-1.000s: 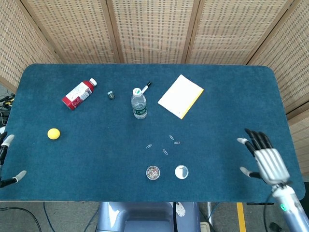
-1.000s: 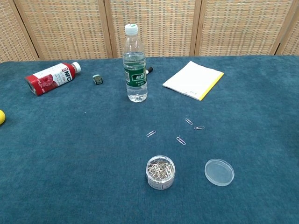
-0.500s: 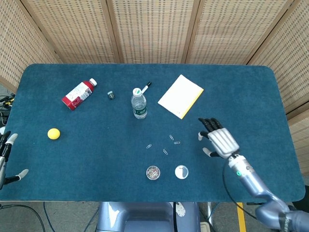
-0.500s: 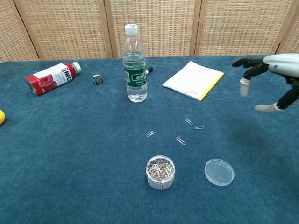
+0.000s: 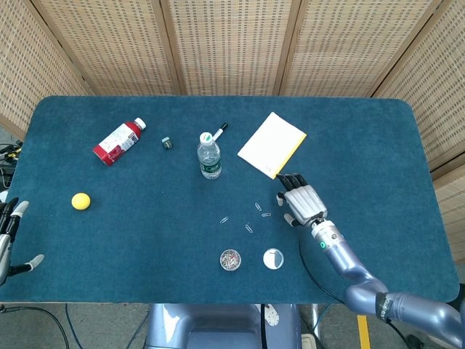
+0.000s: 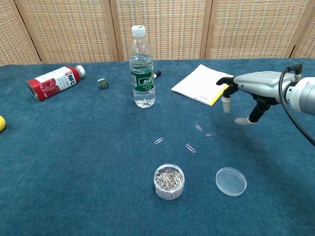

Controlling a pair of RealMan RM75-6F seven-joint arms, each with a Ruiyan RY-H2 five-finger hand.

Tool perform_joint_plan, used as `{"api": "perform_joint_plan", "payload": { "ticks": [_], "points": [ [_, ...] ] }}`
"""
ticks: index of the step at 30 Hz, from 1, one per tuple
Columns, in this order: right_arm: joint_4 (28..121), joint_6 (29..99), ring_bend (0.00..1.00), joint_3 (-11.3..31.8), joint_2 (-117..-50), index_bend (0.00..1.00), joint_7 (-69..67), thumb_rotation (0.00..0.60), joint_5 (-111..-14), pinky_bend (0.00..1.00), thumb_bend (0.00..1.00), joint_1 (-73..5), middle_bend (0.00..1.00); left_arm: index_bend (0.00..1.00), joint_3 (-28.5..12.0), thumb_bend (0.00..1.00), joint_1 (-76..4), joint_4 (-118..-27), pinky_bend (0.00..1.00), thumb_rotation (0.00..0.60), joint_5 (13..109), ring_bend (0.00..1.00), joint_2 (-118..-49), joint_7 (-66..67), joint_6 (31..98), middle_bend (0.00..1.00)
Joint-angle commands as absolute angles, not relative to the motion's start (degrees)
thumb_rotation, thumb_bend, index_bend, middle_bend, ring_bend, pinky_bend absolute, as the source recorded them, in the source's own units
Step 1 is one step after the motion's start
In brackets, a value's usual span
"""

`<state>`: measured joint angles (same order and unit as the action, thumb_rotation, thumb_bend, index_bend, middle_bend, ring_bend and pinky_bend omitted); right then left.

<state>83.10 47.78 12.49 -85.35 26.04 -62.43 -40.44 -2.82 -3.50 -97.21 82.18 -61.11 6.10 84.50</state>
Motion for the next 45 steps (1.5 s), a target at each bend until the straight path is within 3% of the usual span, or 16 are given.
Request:
{"api": "perform_joint_plan", "payload": {
  "ticks": [1, 20, 45],
  "points": [
    [82.2, 47.9, 0.00, 12.2, -87.4, 0.45, 27.4, 0.600, -59.9, 0.00, 0.33, -41.6, 0.00, 0.00, -2.8, 0.00, -3.5, -97.2, 0.00, 0.600, 82.2, 0.00, -61.1, 6.0, 84.4, 0.00],
    [77.1, 49.3, 0.00, 11.4, -96.2, 0.49, 34.5, 0.600, -50.8, 0.00, 0.36, -46.9, 0.00, 0.00, -3.0, 0.00, -3.7, -96.7, 0.00, 0.600, 81.3, 0.00, -60.5, 4.5, 83.8, 0.00],
    [71.9, 50.8, 0.00, 9.4, -100.5, 0.49, 39.2, 0.600, -46.1, 0.00, 0.36, -49.5, 0.00, 0.00, -2.8, 0.00, -4.1, -96.0, 0.00, 0.600, 80.8, 0.00, -60.3, 3.5, 82.6, 0.00]
  ]
}}
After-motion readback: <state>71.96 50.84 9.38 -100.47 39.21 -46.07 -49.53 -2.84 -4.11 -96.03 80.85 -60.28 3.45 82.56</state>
